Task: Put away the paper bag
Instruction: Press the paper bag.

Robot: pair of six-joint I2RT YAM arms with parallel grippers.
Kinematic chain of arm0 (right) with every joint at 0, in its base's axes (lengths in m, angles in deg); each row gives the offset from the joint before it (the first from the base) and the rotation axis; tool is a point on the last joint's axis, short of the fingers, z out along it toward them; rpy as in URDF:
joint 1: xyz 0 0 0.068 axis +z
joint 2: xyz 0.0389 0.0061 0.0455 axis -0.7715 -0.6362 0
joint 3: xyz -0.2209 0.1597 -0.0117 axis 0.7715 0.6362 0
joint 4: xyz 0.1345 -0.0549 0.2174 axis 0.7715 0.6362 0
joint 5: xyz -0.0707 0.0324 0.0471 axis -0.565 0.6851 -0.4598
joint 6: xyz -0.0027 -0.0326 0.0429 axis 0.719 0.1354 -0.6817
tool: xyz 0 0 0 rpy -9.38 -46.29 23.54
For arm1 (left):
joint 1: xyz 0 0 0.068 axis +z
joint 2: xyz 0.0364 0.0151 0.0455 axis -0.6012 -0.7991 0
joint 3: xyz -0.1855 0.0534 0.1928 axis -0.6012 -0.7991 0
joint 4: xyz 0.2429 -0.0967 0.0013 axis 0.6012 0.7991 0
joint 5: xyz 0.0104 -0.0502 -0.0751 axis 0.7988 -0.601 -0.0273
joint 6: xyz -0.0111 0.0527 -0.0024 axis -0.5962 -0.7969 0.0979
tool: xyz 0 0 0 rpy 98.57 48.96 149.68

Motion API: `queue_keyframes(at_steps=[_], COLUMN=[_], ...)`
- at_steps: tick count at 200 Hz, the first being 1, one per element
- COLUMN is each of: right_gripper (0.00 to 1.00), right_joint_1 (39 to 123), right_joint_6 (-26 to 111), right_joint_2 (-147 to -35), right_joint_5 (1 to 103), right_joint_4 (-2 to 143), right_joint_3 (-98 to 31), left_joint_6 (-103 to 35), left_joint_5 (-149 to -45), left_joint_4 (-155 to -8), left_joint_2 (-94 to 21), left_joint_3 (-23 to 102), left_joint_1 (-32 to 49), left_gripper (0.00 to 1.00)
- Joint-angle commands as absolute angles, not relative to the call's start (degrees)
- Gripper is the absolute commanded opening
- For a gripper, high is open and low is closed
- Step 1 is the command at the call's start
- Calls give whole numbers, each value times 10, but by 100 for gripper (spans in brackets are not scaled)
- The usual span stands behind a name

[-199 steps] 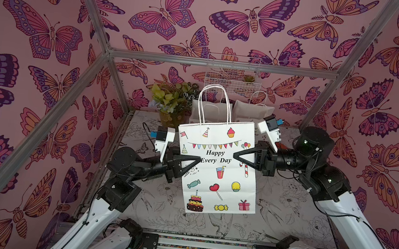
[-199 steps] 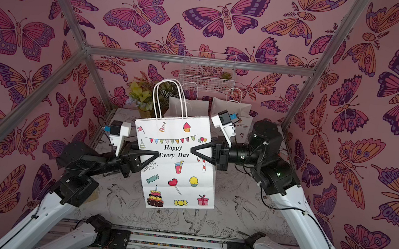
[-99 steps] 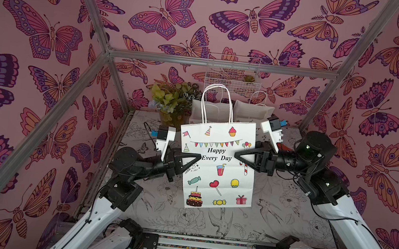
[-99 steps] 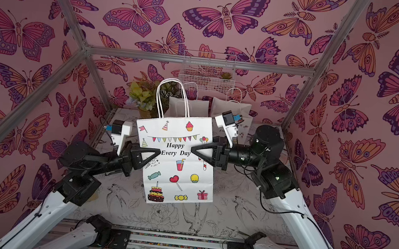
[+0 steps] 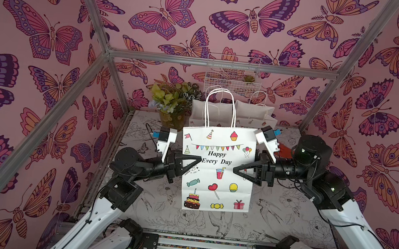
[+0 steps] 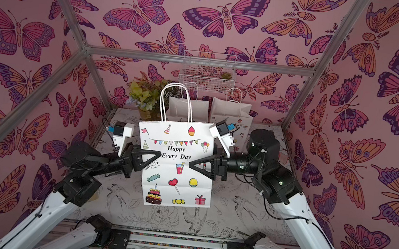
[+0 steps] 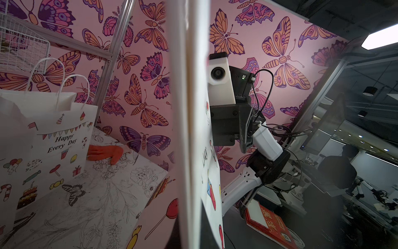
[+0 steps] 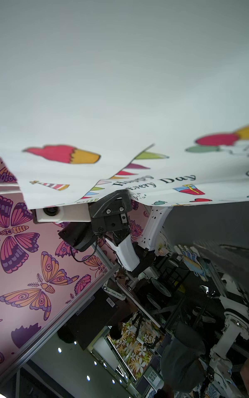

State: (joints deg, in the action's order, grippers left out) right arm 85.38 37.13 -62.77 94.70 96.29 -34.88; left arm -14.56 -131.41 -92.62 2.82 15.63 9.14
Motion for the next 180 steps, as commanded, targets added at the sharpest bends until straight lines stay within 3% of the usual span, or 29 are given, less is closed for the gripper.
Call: queue_keyframes(at_steps=[1, 21, 48, 66, 73, 101, 124, 180], right_gripper=[58, 52, 19, 5, 0, 0, 0, 0], right_joint_1=[872, 874, 873, 873, 873, 871, 869, 855], right_joint_6=[410, 418, 421, 422, 423, 425, 423, 411], right_joint_2=[-638, -638, -628, -624, -624, -621, -621, -619], right_joint_5=[940, 922, 902, 887, 880, 866, 870, 887], right_joint_4=[1033, 1035, 1025, 1021, 1021, 1020, 1016, 1000], right_joint_3=[-360, -354, -345, -344, -344, -349, -359, -383], left_joint_6=[-146, -147, -147, -149, -153, -172, -176, -165], left_joint_5=[-1284, -1282, -1282, -1285, -1291, -1325, -1355, -1396], left_joint_4=[-953, -953, -952, -949, -944, -917, -916, -939], left_joint_2=[35, 36, 34, 32, 32, 34, 34, 20], left_joint_3=[154, 153, 152, 152, 153, 159, 158, 153], left_joint_1=[92, 92, 92, 93, 93, 97, 99, 99], left_gripper=[0, 0, 0, 0, 4, 34, 52, 57])
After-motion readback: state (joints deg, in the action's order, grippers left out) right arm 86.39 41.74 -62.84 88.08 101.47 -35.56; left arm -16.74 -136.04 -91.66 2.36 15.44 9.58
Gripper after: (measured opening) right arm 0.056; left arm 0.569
